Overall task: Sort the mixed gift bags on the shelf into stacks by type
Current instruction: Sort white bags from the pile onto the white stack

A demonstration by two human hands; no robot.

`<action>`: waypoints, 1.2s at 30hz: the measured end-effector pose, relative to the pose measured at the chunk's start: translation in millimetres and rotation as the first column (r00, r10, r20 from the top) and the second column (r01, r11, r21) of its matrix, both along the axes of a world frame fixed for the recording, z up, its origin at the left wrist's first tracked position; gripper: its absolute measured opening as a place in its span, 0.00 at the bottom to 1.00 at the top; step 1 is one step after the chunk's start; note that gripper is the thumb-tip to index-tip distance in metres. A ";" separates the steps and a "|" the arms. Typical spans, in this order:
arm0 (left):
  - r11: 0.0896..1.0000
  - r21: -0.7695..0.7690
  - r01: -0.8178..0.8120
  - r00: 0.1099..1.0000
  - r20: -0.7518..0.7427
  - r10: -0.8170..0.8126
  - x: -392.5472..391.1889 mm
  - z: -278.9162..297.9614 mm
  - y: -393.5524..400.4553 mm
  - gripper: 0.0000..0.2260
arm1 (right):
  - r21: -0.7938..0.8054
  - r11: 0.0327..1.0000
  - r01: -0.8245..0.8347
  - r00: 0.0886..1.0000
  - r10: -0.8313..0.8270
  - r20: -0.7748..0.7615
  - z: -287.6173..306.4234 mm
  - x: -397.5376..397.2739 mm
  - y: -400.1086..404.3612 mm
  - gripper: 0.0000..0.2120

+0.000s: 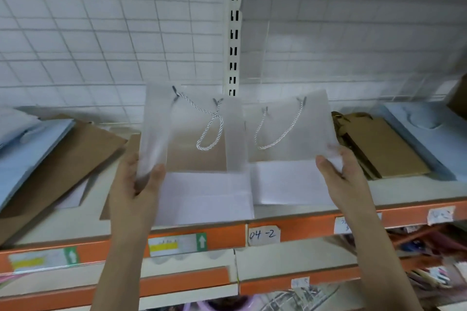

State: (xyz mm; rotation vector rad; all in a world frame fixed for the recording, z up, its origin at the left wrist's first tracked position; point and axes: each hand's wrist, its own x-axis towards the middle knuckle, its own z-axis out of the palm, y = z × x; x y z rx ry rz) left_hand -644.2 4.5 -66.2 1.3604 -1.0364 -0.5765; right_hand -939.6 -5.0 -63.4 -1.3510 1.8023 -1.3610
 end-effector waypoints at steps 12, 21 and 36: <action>0.993 0.050 0.105 0.991 -0.091 -0.100 -9.7 -11.2 -42.2 0.13 | 0.322 0.933 0.162 0.910 -0.014 -0.415 -17.7 -67.1 -52.0 0.19; 0.992 0.094 0.079 0.993 -0.091 -0.070 -55.0 -13.7 -53.4 0.14 | 0.260 0.929 0.262 0.788 -0.051 -0.614 -37.2 -76.3 -64.9 0.21; 0.961 0.262 -0.087 0.946 0.323 -0.003 -214.9 -27.6 -62.5 0.15 | 0.214 0.977 0.009 0.805 0.120 -0.581 -45.4 -129.4 -66.8 0.11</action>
